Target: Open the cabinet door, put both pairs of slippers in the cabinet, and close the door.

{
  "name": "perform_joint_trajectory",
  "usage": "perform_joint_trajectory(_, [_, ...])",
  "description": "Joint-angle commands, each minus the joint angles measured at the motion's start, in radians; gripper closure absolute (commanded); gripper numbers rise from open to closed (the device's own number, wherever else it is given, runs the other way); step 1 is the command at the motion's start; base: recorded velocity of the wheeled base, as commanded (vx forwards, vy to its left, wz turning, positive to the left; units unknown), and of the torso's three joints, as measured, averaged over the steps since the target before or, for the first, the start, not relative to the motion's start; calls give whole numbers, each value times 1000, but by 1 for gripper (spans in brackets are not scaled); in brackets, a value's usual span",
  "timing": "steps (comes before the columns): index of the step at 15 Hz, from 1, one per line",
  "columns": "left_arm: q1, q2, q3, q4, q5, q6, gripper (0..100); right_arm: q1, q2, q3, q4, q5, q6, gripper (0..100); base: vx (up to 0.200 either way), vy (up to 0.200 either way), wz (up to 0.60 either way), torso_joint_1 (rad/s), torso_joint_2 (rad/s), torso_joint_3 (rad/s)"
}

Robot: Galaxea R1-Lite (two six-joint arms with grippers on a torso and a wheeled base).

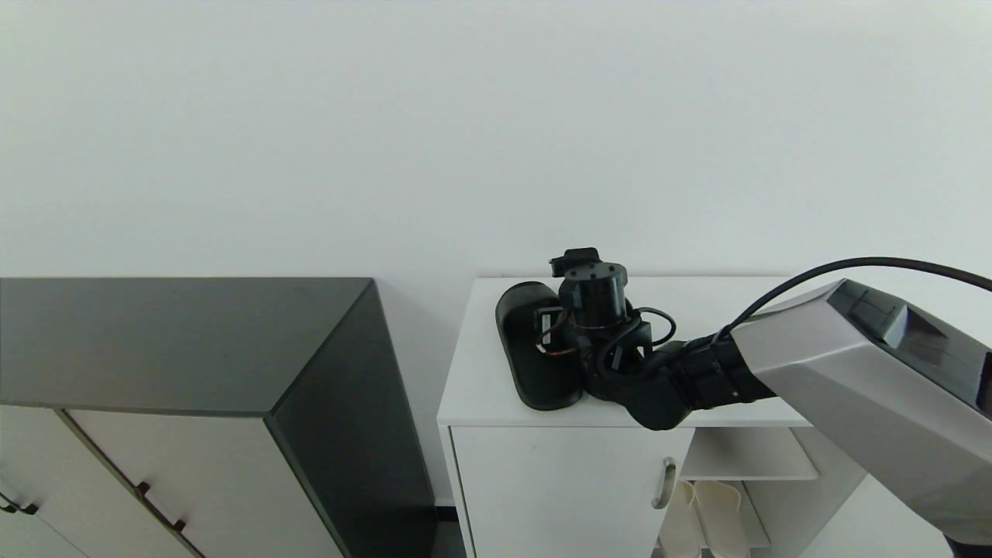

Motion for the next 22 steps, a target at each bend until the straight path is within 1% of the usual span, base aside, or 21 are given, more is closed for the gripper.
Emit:
perform_joint_trajectory(1, [0, 0, 0, 0, 0, 0, 100, 5, 8, -6, 2, -1, 0, 100, 0, 0, 0, 0, 0, 0])
perform_joint_trajectory(4, [0, 0, 0, 0, 1, 0, 100, 19, -48, 21, 3, -3, 0, 100, 0, 0, 0, 0, 0, 0])
perform_joint_trajectory(6, [0, 0, 0, 0, 0, 3, 100, 36, -93, 64, 3, -3, -12, 100, 0, 0, 0, 0, 0, 0])
perform_joint_trajectory(8, [0, 0, 0, 0, 0, 1, 100, 62, -156, 135, -1, -1, -17, 100, 0, 0, 0, 0, 0, 0])
perform_joint_trajectory(11, [0, 0, 0, 0, 0, 1, 100, 121, -279, 311, -15, 8, -18, 100, 0, 0, 0, 0, 0, 0])
perform_joint_trajectory(12, [0, 0, 0, 0, 0, 1, 100, 131, -317, 377, -33, 26, -20, 100, 0, 0, 0, 0, 0, 0])
perform_joint_trajectory(13, [0, 0, 0, 0, 0, 0, 100, 142, -384, 511, -92, 54, -29, 100, 0, 0, 0, 0, 0, 0])
perform_joint_trajectory(14, [0, 0, 0, 0, 0, 0, 100, 145, -437, 604, -155, 85, -54, 100, 0, 0, 0, 0, 0, 0])
perform_joint_trajectory(15, [0, 0, 0, 0, 0, 0, 100, 145, -464, 643, -176, 100, -69, 100, 0, 0, 0, 0, 0, 0])
perform_joint_trajectory(19, [0, 0, 0, 0, 1, -2, 100, 142, -469, 686, -176, 95, -72, 100, 0, 0, 0, 0, 0, 0])
perform_joint_trajectory(22, [0, 0, 0, 0, 1, -4, 100, 142, -472, 686, -178, 94, -72, 100, 0, 0, 0, 0, 0, 0])
